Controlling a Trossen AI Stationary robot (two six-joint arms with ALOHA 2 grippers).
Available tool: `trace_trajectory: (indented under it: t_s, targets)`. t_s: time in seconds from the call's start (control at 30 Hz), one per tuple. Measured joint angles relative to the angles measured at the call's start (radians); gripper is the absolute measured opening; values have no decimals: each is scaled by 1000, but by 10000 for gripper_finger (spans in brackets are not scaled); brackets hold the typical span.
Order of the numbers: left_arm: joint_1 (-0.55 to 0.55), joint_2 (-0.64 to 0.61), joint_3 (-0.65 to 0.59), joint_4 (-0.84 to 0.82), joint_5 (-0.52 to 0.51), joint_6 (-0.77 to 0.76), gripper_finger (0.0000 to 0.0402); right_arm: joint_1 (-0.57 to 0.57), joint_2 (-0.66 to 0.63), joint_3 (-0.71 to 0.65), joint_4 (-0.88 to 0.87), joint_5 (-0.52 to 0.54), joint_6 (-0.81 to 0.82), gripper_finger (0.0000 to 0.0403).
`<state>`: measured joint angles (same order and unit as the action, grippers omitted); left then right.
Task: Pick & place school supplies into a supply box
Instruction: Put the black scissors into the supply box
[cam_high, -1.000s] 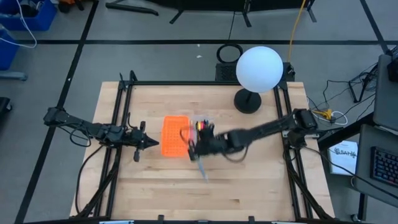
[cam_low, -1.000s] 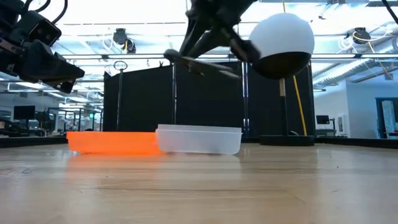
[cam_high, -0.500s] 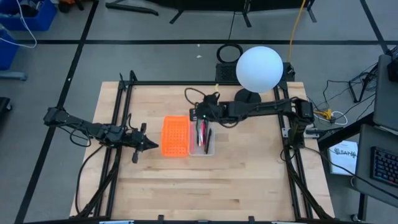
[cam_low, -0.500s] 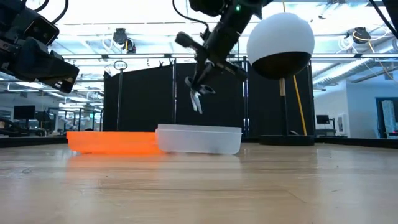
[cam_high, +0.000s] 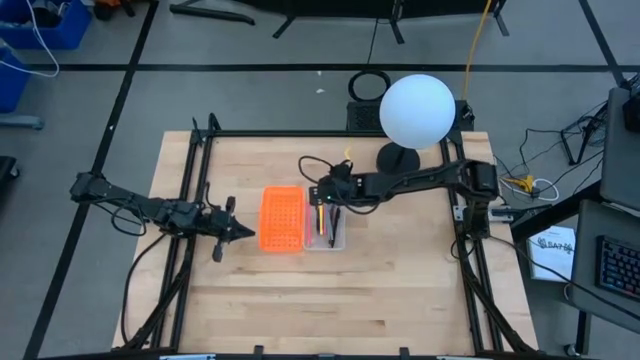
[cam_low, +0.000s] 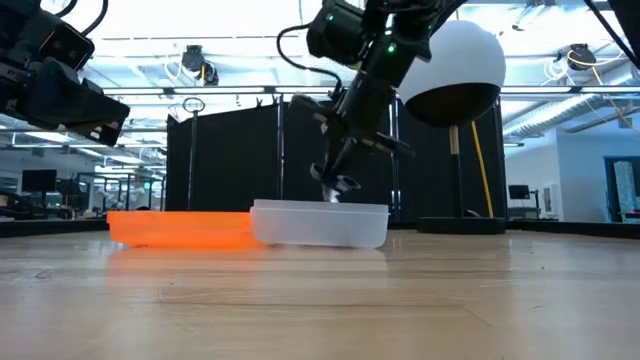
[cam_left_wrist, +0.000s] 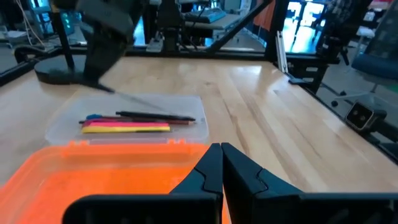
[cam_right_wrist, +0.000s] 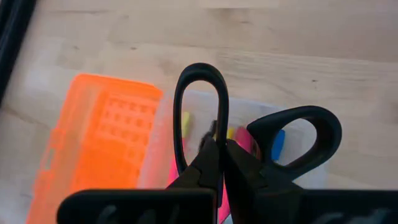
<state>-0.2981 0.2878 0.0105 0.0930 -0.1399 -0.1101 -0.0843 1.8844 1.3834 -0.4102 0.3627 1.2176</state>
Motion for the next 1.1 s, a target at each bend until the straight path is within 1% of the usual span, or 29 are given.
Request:
trace_trajectory:
  t_s: [0.1, 0.2, 0.27, 0.4, 0.57, 0.67, 0.93, 1.1]
  targets:
    - [0, 0, 0, 22, 0, 2, 8, 1, 31, 1, 37, -8, -4, 0]
    - [0, 0, 0, 22, 0, 3, 8, -7, 68, 2, 57, -47, -8, 0]
    - [0, 0, 0, 22, 0, 3, 8, -11, 88, 2, 47, -77, -11, 0]
    - [0, 0, 0, 7, 0, 3, 8, -15, 110, 2, 29, -102, -17, 0]
    - [0, 0, 0, 7, 0, 5, 8, -20, 116, 2, -2, -105, -24, 4]
    - [0, 0, 0, 7, 1, 4, 8, -20, 116, 2, -4, -118, -33, 22]
    - [0, 0, 0, 7, 2, -1, 8, -20, 117, 2, -3, -131, -29, 92]
    - [0, 0, 0, -2, 5, -3, 8, -20, 116, 2, 44, -145, -40, 132]
